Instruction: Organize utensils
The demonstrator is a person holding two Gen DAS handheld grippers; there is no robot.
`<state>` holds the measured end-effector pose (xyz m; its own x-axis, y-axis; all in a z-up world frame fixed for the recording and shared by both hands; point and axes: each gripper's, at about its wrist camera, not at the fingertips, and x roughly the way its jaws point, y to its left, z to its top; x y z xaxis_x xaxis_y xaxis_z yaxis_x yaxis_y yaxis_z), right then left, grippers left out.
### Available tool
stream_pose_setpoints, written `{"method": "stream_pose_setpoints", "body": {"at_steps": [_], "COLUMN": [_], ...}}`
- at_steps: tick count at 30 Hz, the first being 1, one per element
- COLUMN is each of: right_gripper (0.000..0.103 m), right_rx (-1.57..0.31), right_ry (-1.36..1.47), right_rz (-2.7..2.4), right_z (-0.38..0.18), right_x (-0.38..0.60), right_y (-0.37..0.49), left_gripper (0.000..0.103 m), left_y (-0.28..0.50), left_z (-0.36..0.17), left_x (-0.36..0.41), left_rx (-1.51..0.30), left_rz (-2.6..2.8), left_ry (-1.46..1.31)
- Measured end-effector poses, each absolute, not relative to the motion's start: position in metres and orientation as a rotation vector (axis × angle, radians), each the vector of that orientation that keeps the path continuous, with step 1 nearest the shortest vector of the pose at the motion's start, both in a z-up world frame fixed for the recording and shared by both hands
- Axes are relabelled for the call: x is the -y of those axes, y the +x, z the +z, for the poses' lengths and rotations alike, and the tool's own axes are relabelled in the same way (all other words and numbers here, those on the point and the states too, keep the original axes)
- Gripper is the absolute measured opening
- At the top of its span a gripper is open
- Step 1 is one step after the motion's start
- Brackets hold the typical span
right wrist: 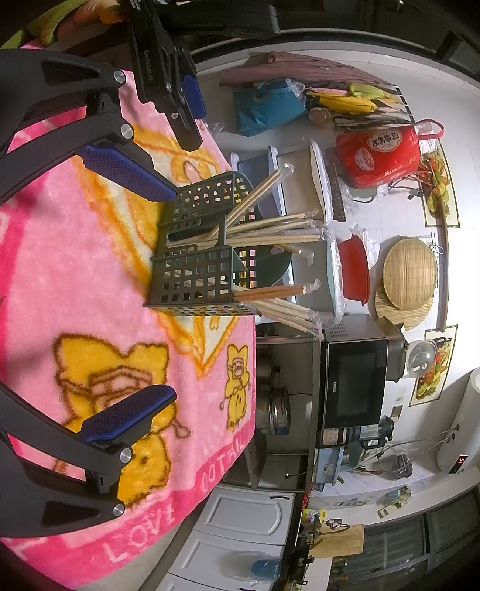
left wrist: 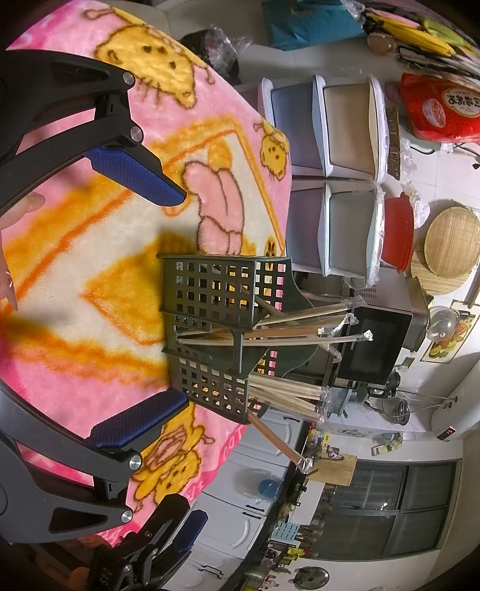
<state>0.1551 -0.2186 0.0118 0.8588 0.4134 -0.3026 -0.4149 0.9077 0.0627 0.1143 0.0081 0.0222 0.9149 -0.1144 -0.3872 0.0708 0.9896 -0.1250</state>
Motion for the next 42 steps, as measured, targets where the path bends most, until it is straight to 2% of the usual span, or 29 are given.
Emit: {"method": "stream_pose_setpoints", "body": {"at_steps": [32,37,42], "right_gripper": [0.096,0.096,0.096], "right_rx": [-0.366,-0.484,-0.784], "right_ry": [0.057,0.034,-0.055], "right_rz": [0.413,0.284,0.056], "right_z": [0.019,0.028,-0.007], "right_x": [0.235,0.262,0.299], "right_y": [0.163,0.204,0.292], "left_gripper": [0.092,0.092,0.092], "left_y": [0.115,0.135,0.186], "left_z": [0.023,0.04,0.024], "left_x": [-0.018,-0.063,-0.119], "left_rx": [-0.45,-0.527,-0.656], "left_rz": [-0.046,0.079,0.28], "left_ry": [-0.151,-0.143,-0.091]}}
